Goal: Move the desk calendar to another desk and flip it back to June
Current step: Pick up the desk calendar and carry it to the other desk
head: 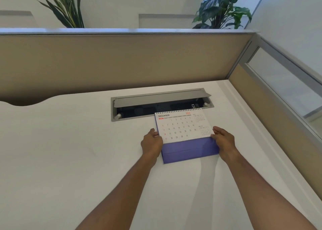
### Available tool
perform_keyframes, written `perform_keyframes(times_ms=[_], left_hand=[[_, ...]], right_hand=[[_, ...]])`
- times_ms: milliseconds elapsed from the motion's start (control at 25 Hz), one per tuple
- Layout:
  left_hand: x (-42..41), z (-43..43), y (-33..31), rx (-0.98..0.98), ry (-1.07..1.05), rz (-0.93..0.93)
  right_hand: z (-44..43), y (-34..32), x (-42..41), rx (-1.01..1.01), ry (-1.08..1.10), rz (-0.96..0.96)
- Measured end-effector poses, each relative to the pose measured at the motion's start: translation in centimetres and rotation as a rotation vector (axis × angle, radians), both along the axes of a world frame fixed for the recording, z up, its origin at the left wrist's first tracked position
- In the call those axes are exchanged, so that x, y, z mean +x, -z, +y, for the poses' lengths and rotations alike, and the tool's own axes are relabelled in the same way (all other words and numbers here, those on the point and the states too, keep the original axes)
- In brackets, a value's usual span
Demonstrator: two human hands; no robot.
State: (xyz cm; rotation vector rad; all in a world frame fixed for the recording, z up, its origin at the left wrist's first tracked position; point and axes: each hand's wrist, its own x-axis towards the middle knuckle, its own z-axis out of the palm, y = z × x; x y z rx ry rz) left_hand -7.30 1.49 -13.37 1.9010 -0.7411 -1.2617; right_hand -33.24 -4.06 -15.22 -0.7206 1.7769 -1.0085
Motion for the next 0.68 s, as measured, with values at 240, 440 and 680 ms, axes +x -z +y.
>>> perform_keyframes(times_ms=[240, 440, 680], left_hand=[[0.0, 1.1, -0.2, -0.027, -0.043, 0.145], [-0.1, 2.1, -1.2, -0.078, -0.054, 0.165], [2.3, 3.7, -3.4, -0.155, -0.240, 0.326]], right_hand=[[1.3, 0.0, 0.2, -0.077, 0.144, -0.142], [2.2, -0.9, 0.8, -0.099, 0.194, -0.234], [3.8, -2.9, 3.1, -0.161, 0.228, -0.352]])
